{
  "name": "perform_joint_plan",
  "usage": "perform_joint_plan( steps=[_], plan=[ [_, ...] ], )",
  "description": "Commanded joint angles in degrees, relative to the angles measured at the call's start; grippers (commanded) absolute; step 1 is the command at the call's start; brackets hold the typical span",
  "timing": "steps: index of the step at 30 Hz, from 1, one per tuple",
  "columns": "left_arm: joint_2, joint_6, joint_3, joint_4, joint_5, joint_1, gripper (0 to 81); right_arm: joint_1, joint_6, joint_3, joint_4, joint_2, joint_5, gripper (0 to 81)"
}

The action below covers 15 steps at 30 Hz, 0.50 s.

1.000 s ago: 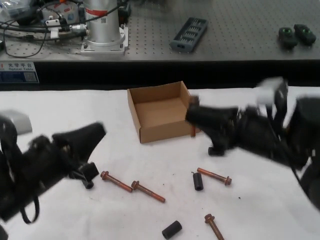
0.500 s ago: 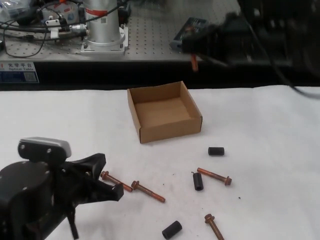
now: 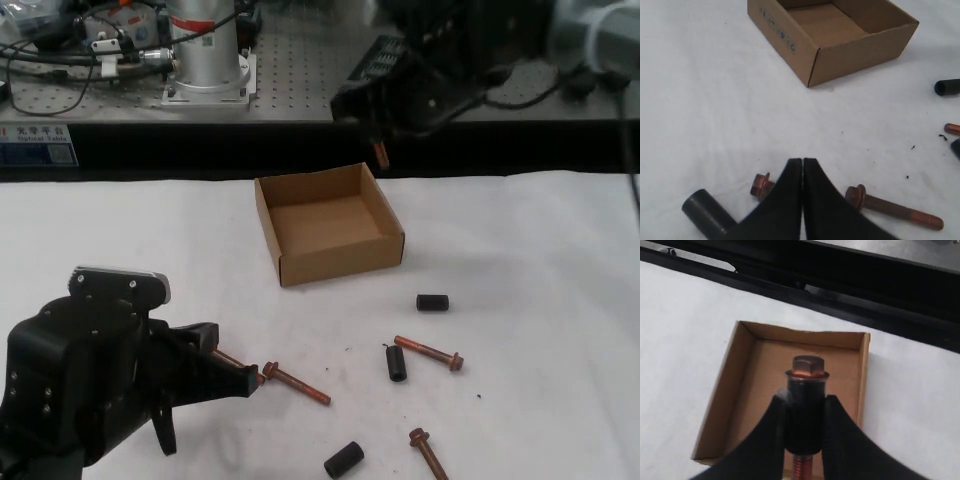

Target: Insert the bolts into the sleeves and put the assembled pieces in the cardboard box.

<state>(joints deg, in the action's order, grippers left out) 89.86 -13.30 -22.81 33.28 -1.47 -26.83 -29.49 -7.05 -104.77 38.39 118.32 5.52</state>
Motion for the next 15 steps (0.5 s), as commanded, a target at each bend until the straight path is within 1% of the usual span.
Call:
perform_joint_plan(
  steps=[1,5,12,15],
  plan=[
    [-0.6,-0.5,-0.6,1.3,3.0,-0.3,0.7,1.2,0.6,-5.6,1.9,4.6,0.2,5.4],
    [-0.6,-0.5,-0.6,1.6,4.9,-0.3,0.7,1.7,0.6,-8.9,3.0,8.8,0.2,5.4],
    [-0.6,-0.5,-0.6,2.8,5.2,-0.3,0.7,1.8,0.6,-13.6,3.7,15.5,2.3,5.4],
    [-0.6,-0.5,-0.6,2.8,5.2,-0.3,0.7,1.8,0.6,-14.1,3.7,17.0,2.8,5.4]
  ],
)
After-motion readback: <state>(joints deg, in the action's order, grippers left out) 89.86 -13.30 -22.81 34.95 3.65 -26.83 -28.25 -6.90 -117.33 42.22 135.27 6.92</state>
